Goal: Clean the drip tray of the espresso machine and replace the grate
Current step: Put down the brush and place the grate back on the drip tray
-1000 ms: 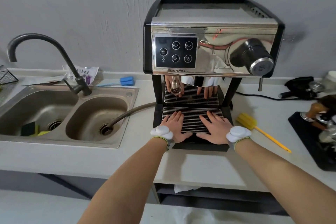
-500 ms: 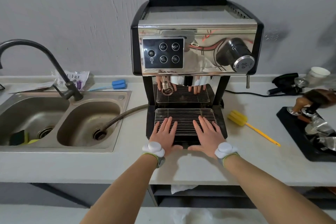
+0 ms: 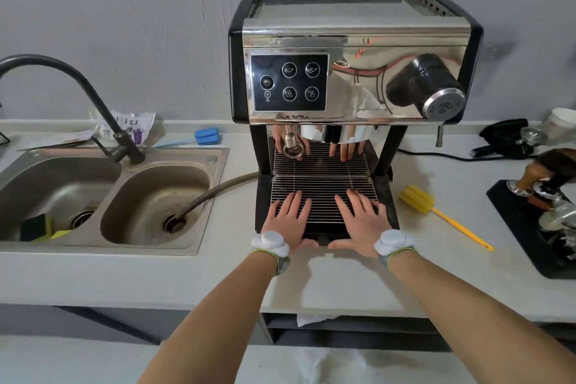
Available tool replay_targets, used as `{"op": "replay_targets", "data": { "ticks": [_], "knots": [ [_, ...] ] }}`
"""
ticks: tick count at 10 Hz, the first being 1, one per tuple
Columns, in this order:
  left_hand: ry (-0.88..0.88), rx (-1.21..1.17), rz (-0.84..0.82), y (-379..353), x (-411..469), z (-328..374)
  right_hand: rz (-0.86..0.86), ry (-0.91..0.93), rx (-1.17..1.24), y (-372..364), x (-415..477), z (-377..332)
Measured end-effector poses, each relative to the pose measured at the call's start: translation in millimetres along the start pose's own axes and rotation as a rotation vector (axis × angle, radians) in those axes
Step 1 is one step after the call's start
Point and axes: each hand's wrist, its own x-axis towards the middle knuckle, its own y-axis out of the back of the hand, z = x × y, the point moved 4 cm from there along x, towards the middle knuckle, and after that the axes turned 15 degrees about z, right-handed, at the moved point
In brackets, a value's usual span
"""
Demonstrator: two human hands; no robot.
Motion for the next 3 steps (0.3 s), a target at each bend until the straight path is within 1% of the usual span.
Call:
{"op": "replay_targets", "data": {
  "ticks": [1,2,3],
  "knots": [
    [0.08,-0.069,-0.074,7,-2,3,-0.102,-0.044,0.025,6,-2,-4],
    [0.111,-0.139,-0.183,17,-9,10,-0.215,-0.073,0.028,16,-8,-13],
    [0.088,-0.156,-0.338,46,-15,12,-0.376,-0.088,0.063,39,-11,-18]
  ]
}}
